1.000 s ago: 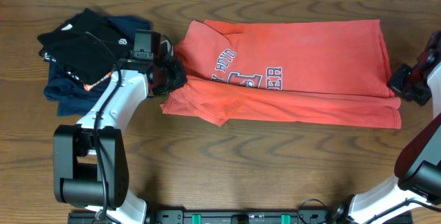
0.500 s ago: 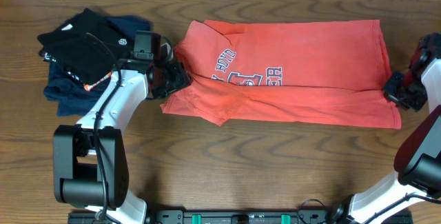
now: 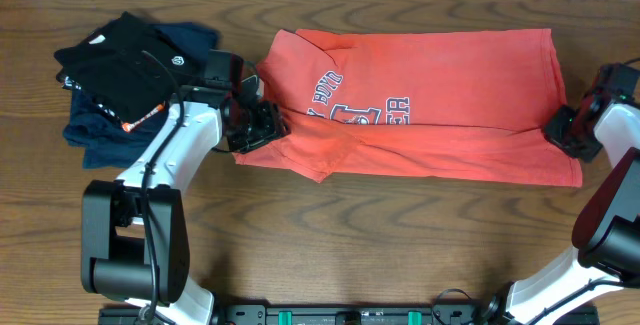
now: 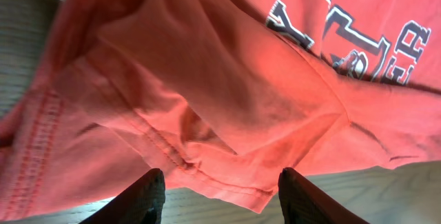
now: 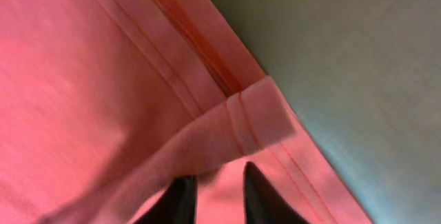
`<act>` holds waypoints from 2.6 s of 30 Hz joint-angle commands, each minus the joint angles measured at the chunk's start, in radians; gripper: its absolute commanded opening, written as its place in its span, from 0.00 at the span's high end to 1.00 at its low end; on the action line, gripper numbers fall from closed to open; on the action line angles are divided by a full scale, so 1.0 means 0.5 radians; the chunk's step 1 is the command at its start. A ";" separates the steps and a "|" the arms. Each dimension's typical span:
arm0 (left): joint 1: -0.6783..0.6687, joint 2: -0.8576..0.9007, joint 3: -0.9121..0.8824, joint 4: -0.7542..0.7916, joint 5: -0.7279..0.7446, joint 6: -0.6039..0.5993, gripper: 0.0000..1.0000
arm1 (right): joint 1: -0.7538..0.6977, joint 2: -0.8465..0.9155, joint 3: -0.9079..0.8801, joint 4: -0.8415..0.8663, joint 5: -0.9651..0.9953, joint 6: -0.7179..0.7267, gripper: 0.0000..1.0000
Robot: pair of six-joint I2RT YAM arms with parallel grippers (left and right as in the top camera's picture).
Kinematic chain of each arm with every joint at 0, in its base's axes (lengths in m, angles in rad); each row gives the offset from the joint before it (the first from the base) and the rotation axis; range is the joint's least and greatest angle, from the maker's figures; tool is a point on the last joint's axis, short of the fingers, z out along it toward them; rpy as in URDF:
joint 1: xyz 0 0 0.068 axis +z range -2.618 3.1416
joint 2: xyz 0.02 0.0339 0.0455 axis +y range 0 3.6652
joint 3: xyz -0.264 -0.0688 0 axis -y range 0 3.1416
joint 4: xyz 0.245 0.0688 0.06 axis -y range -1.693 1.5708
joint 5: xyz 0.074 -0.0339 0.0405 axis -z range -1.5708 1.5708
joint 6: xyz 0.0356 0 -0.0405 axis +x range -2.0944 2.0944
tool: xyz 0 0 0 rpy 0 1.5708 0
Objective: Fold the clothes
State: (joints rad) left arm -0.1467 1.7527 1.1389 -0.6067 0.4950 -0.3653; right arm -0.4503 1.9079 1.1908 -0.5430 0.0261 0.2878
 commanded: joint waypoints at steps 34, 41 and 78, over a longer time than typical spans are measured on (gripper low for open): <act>-0.791 0.120 -0.009 0.017 -0.515 0.745 0.37 | -0.002 -0.146 -0.163 -0.457 -0.060 -0.137 0.64; -0.799 0.224 -0.009 0.013 -0.513 0.745 0.38 | -0.002 -0.146 -0.163 -0.457 -0.060 -0.137 0.64; -0.841 0.202 0.271 0.449 -0.842 0.743 0.94 | -0.002 -0.146 -0.163 -0.456 -0.060 -0.137 0.64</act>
State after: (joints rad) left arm -0.5667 1.8359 1.2621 -0.3790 0.0929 0.0010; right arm -0.4503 1.8523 1.1149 -0.7708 -0.0177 0.2291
